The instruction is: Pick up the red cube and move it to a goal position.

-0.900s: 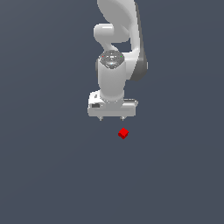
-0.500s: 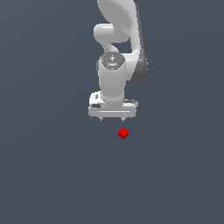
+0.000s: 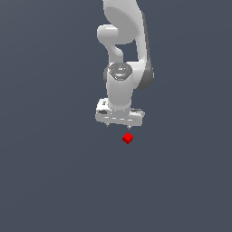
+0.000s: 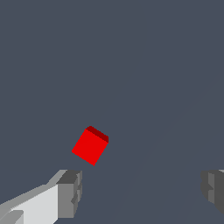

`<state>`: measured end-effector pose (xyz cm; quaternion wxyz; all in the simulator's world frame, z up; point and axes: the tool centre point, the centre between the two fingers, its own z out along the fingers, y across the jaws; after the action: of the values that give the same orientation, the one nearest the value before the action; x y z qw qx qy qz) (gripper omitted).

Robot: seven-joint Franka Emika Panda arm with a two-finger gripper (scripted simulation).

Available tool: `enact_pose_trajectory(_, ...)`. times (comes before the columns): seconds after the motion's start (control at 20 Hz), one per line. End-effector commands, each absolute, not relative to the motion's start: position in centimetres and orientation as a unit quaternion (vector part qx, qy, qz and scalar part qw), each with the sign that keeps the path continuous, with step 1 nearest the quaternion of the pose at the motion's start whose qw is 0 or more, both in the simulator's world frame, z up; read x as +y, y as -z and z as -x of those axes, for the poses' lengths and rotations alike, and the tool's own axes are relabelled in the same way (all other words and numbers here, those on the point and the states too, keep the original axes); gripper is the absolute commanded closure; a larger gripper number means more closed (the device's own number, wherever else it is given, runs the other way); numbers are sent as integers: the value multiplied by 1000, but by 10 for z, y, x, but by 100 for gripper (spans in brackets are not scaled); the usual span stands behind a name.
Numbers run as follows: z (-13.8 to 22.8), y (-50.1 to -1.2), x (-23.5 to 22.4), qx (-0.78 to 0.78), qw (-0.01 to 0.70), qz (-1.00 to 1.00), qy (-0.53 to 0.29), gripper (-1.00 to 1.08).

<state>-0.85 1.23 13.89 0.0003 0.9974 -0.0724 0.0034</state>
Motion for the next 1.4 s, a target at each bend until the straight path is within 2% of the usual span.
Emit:
enact_pose_trajectory(0.0, 10, -128, 17, -97, 0, -995, -3, -92)
enact_pose_trajectory(0.8, 11, -48, 53, -280, 1, -960, -1, -92)
enact_pose_trajectory(1.35, 7, -21, 65, -341, 0, -940, 0, -92)
